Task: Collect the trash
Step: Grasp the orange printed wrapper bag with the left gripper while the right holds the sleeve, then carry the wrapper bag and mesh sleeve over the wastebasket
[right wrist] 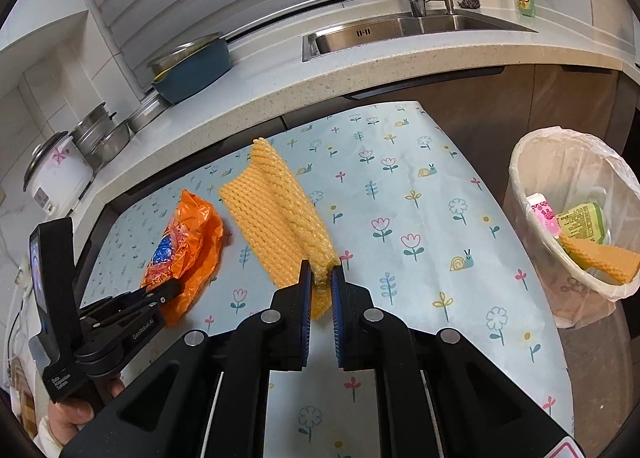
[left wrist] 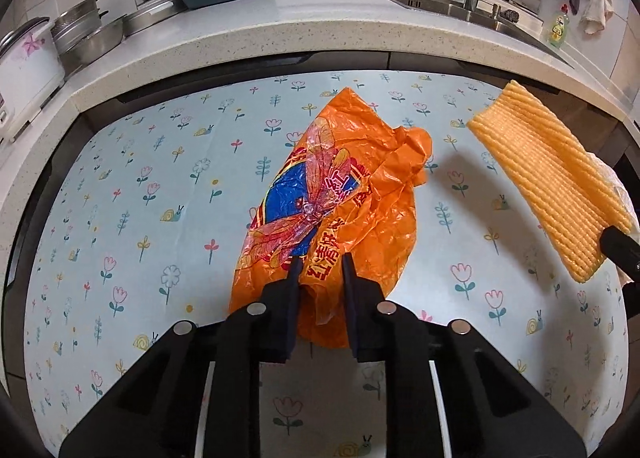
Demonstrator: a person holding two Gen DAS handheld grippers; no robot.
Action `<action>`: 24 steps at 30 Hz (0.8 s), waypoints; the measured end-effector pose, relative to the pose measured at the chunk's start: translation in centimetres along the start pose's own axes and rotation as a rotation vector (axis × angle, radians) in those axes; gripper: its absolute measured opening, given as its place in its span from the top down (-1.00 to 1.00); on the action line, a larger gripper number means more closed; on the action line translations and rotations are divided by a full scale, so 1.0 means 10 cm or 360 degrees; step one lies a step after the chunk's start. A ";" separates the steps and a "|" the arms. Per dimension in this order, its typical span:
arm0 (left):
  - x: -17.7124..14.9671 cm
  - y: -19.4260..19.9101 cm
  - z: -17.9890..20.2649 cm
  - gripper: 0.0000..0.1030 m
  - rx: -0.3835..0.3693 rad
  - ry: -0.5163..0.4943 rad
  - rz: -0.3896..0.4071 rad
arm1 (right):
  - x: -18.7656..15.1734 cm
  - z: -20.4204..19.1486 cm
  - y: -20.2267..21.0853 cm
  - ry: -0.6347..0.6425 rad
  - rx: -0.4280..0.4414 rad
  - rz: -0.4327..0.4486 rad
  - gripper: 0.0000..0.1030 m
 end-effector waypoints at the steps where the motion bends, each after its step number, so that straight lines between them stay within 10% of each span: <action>1: 0.01 0.04 0.03 0.66 -0.0004 -0.0001 0.0011 | 0.01 0.00 0.02 -0.0002 0.0001 0.0005 0.82; 24: 0.41 1.09 1.59 0.67 -0.0253 -0.0184 0.0260 | 0.46 0.97 1.16 -0.0134 -0.0091 0.0285 0.82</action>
Point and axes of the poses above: each gripper's, at about its wrist camera, not at the fingertips, and y roughly against the way its jaws point, z to its right, x to its top, the point moved 8 cm from there along -y, roughly the way its jaws point, and after that the axes turned 4 degrees about z, right-handed, at the moved point
